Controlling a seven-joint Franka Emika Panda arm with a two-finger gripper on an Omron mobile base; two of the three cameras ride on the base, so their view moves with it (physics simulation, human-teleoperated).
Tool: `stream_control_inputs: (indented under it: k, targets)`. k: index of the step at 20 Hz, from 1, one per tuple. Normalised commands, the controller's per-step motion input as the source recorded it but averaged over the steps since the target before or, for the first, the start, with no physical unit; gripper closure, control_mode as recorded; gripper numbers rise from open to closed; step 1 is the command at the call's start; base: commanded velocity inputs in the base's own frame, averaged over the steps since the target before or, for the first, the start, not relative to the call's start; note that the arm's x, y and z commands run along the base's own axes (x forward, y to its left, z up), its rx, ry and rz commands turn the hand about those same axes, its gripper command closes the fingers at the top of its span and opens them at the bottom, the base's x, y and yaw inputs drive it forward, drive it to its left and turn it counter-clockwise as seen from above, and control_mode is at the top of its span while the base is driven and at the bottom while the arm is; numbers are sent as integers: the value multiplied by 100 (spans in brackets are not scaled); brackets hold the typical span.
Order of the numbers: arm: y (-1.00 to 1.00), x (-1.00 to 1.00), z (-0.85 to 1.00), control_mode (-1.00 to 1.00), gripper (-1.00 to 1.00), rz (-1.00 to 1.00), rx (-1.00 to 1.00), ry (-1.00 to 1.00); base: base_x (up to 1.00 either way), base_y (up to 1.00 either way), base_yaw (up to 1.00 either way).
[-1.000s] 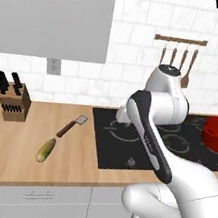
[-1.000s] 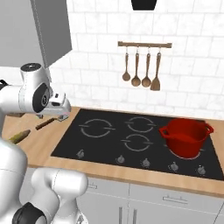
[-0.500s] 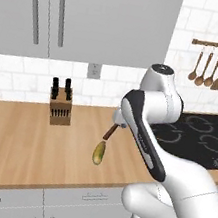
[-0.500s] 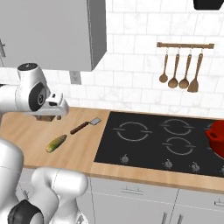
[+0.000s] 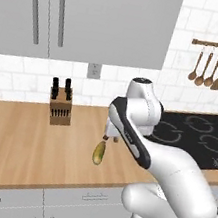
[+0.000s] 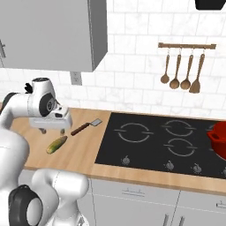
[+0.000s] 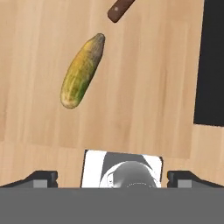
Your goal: Put the broccoli and cucumber in the pot. Retrieve the spatula and lightly stir the vegetables in the pot.
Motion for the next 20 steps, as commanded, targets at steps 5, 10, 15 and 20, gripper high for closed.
stream_control_inputs:
  k: [5,10,15,20]
  targets:
    - [76,36,-95,-100,-100,-12,0,5,0,0,0]
    - [49,24,-60,-100,-100,-13,0,1,0,0,0]
    - [14,22,-41,-100,-100,-11,0,1,0,0,0]
    - [0,17,-27,-100,-100,-8,0,5,0,0,0]
